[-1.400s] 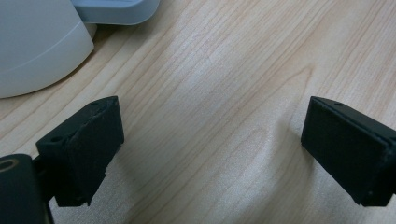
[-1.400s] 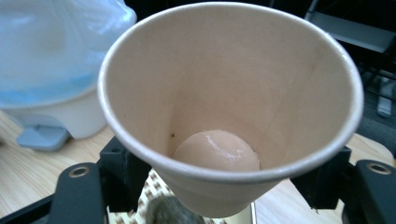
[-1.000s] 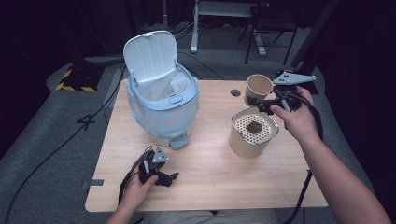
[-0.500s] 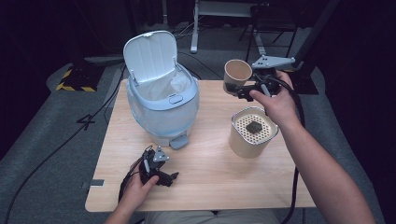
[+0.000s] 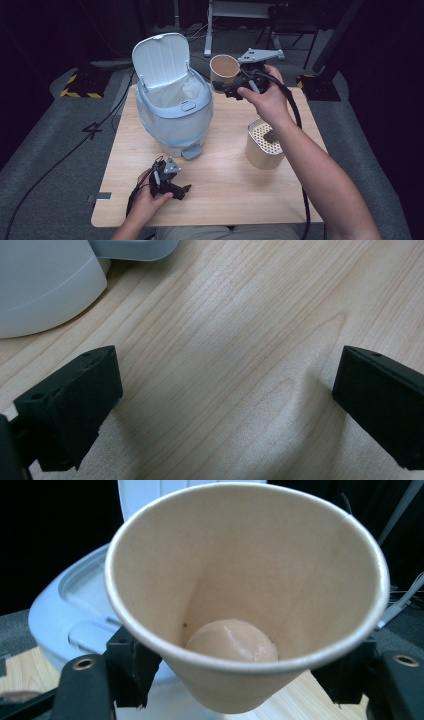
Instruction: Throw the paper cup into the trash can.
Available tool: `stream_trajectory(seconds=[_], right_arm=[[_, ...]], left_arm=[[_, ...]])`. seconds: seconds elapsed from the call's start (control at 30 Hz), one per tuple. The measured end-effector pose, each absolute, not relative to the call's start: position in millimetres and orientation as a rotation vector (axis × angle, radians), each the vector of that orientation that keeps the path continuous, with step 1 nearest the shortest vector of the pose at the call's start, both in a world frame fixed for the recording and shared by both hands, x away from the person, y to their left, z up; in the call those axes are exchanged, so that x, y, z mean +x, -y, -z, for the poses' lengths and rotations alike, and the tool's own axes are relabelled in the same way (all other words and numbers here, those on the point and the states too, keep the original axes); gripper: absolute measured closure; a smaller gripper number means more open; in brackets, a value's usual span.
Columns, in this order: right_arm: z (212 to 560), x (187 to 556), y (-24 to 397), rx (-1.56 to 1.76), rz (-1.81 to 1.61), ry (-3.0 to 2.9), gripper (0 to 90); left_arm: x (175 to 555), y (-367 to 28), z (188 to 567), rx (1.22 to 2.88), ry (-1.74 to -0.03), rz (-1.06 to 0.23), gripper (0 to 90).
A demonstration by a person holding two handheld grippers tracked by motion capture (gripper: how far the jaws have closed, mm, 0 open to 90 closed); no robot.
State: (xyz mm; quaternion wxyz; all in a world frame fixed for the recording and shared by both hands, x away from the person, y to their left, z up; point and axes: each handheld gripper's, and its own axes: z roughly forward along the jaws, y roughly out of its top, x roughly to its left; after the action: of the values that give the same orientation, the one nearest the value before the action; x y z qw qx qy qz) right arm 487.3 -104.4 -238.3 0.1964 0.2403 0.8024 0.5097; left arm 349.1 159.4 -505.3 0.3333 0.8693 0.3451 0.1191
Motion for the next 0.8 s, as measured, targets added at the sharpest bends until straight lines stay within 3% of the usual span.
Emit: stream_trajectory(seconds=[0.43,0.8], right_arm=[[245.8,500.6,42.9,0.626,-1.45,-2.274,29.0],[253.5,511.6,25.0,0.711,-1.468,-2.316,29.0]], left_arm=[[349.2,-159.5,505.1,2.272,-0.9,-0.307,0.3],[349.2,-159.6,504.9,2.275,-0.9,-0.307,0.2]])
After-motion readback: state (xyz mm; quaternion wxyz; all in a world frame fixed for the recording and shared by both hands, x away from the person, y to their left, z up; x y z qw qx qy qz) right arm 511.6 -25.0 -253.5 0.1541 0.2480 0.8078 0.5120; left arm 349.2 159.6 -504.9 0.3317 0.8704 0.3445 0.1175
